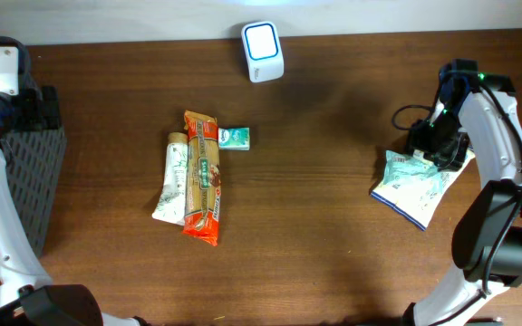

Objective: Scan the item barcode
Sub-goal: 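Drop the small tissue pack on the pile at right, then grasp the next small green tissue pack with the right gripper, then lift the small tissue pack toward the barcode scanner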

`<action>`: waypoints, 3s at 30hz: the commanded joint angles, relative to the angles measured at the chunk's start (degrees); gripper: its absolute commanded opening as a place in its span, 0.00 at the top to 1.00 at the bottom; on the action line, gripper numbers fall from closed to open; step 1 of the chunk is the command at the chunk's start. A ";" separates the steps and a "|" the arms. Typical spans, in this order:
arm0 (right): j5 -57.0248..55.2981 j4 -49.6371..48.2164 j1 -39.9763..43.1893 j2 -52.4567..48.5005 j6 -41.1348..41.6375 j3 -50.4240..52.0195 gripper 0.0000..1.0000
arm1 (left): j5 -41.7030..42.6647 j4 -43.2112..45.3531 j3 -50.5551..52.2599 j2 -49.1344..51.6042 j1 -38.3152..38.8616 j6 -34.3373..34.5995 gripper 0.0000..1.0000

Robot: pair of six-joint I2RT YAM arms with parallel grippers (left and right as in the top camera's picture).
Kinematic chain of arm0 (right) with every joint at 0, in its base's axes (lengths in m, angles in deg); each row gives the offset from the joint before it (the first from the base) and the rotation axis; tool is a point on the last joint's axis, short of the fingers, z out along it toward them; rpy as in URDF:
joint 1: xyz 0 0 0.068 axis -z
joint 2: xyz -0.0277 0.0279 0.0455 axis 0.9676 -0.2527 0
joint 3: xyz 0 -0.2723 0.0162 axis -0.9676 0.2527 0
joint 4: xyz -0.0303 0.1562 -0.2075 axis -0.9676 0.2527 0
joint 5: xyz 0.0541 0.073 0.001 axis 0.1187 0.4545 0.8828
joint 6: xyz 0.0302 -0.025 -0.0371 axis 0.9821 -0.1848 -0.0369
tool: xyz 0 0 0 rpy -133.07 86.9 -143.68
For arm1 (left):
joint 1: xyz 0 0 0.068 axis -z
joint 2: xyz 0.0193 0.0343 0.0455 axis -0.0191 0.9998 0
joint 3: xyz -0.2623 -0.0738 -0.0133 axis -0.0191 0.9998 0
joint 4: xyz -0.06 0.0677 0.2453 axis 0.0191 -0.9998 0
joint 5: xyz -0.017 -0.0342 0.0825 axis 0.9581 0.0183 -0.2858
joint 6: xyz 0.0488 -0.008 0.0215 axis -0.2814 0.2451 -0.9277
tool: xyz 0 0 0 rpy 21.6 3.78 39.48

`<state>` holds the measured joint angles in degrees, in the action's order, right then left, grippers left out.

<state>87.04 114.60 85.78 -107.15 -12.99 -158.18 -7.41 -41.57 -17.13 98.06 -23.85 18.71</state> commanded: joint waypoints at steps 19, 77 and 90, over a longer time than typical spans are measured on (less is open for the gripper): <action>-1.75 -65.29 -45.66 -25.73 21.29 -6.95 0.40 | 0.44 -0.04 -0.24 -0.02 -0.35 -0.90 0.01; 13.00 3.89 -33.22 -21.53 -31.54 -28.35 0.29 | 0.44 -0.04 -0.24 -0.02 -0.35 -0.90 0.01; 31.50 2.12 -30.64 -30.58 -46.56 -25.99 0.33 | 0.44 -0.04 -0.24 -0.02 -0.35 -0.90 0.01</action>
<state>115.82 116.68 55.29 -135.89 -58.48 -184.60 -7.39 -41.57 -17.13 98.04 -23.83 18.69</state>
